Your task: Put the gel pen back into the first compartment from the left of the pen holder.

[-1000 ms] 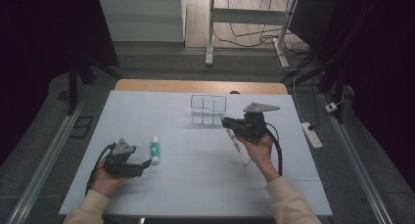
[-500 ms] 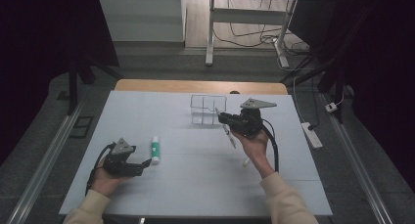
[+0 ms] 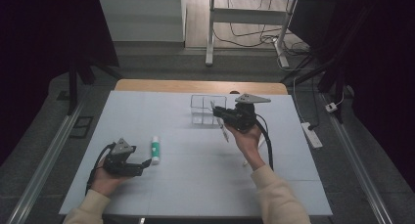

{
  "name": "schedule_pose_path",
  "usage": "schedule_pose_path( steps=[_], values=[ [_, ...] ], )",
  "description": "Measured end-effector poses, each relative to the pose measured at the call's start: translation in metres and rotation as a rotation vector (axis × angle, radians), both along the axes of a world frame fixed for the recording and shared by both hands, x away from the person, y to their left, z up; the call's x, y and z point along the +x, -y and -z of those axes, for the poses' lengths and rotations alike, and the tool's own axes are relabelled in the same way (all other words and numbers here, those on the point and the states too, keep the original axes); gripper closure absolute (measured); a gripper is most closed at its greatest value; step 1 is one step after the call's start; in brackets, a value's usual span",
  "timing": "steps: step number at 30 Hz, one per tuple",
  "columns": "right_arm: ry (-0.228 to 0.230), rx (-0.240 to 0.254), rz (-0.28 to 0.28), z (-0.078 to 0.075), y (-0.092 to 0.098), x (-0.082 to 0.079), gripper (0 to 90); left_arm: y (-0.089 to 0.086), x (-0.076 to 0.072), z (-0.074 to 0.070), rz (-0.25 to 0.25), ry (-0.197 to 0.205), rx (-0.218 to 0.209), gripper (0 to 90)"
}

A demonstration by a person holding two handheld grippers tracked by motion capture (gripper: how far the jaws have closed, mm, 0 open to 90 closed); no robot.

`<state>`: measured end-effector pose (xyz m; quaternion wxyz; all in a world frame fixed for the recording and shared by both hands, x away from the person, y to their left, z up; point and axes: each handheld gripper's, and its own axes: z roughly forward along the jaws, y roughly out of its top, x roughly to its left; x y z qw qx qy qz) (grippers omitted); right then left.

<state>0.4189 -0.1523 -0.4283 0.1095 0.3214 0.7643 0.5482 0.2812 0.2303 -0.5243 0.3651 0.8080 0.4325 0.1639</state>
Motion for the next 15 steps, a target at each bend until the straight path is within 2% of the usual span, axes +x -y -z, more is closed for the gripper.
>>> schedule_pose_path(
  steps=[15],
  values=[
    [0.016, 0.016, 0.018, -0.006, -0.008, 0.012, 80.1, 0.0, 0.0, 0.0, -0.001, 0.0, -0.001, 19.4]
  ],
)
